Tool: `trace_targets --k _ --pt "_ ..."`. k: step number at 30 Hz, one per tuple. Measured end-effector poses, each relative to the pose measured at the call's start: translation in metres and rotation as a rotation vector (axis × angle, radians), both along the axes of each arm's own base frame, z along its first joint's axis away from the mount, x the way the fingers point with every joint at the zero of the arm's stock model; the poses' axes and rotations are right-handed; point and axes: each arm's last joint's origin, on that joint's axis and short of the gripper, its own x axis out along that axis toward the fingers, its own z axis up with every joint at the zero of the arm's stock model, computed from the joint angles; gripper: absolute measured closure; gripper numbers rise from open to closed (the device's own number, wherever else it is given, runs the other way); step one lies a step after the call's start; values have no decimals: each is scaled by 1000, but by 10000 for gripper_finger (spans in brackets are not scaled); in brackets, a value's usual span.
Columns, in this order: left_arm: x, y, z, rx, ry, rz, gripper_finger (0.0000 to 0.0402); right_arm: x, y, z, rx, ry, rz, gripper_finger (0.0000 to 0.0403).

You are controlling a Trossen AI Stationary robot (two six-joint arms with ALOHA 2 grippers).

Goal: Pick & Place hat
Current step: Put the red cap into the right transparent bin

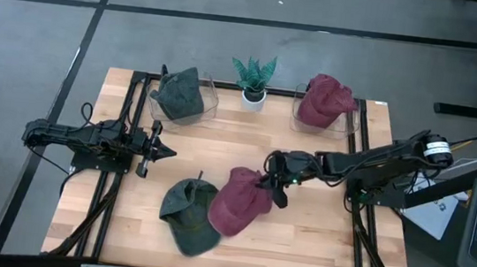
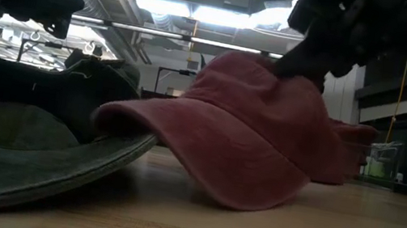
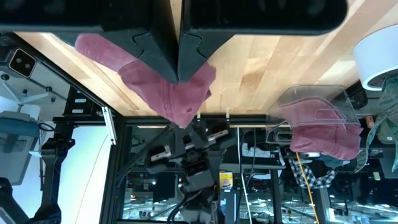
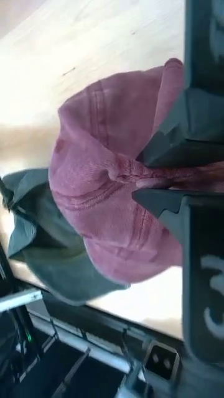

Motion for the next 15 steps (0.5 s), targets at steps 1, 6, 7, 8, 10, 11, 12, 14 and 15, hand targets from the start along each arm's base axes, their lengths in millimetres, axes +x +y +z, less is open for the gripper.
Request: trace_targets --k 1,6,7,8,10,11,12,14,15 --pt "0 0 0 0 0 0 396 -2 -1 3 1 -3 7 364" --pt "0 0 0 0 0 0 396 -14 -7 22 -3 -50 11 364" --pt "0 0 0 0 0 0 396 -17 -9 28 5 -68 21 364" --pt "0 0 0 0 0 0 396 -20 -10 33 15 -90 32 364" --pt "0 0 0 0 0 0 396 -25 -12 43 38 -135 57 364" --pt "0 0 0 0 0 0 396 -28 -13 48 46 -156 66 363" --pt "0 0 0 0 0 0 396 -32 -14 53 52 -180 73 363" --pt "0 0 0 0 0 0 396 -38 -16 63 54 -221 72 363" --pt "0 0 0 0 0 0 396 -41 -17 67 54 -239 69 364"
